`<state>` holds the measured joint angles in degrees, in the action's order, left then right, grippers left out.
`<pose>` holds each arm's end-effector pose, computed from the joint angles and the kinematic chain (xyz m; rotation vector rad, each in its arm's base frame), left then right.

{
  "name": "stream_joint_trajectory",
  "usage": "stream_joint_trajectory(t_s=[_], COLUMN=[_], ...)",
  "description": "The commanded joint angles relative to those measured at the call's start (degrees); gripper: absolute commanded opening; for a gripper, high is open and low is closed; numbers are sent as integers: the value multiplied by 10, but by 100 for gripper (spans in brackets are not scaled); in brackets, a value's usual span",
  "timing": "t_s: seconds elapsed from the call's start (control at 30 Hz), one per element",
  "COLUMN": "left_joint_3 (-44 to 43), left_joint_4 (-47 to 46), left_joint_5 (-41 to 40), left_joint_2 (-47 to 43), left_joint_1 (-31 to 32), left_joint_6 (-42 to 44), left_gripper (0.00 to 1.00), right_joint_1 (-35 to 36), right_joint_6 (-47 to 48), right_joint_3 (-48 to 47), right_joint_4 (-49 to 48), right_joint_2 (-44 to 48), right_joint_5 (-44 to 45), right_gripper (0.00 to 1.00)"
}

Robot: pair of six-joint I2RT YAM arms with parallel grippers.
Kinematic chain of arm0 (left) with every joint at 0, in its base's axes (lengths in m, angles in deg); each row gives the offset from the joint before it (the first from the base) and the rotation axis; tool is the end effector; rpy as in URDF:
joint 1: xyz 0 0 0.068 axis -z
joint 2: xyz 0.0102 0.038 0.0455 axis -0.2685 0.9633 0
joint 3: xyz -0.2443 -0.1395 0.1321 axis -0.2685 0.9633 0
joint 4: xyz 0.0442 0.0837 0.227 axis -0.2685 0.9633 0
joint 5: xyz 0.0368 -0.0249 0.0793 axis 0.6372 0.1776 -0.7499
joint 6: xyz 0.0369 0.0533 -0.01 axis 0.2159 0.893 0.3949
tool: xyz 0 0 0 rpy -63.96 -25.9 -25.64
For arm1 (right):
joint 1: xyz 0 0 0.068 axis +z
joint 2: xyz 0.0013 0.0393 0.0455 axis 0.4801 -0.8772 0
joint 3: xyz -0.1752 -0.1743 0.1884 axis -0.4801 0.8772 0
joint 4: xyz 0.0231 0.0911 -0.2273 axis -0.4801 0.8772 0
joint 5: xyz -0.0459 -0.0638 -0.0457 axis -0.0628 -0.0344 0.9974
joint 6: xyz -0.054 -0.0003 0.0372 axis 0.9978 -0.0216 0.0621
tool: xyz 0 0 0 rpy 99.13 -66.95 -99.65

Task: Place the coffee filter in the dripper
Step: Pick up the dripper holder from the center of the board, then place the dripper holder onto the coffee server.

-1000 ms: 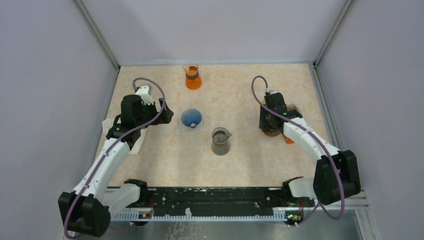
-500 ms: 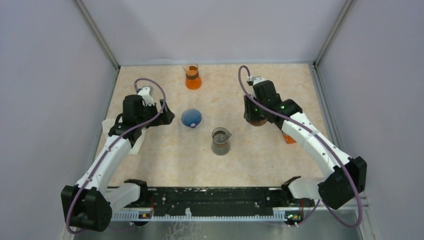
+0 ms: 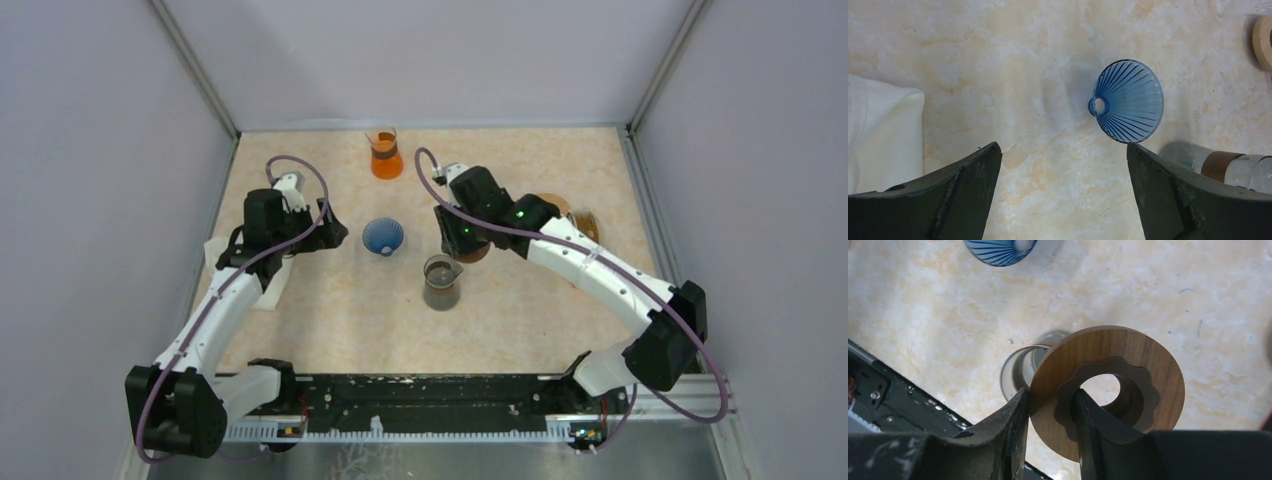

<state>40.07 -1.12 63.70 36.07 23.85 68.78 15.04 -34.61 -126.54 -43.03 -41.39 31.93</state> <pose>0.2136 -0.0404 0.3030 -0.0092 2.1769 -0.4216 0.2057 0.1941 0.3635 -0.6138 2.3678 0.4171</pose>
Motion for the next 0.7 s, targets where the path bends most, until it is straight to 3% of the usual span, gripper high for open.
stream_joint_trajectory(t_s=[0.0,0.67], left_joint_3=[1,0], left_joint_4=[-6,-9], left_joint_5=[15,32], left_joint_2=[3,16], left_joint_1=[-7,-11], left_joint_6=[-4,4], left_gripper=[99,99], right_joint_1=[42,104], right_joint_6=[-9,-29], right_joint_3=[-54,-95], right_joint_4=[-10,42], right_joint_2=[-24,-110], right_joint_5=[-1,18], right_gripper=[16,18])
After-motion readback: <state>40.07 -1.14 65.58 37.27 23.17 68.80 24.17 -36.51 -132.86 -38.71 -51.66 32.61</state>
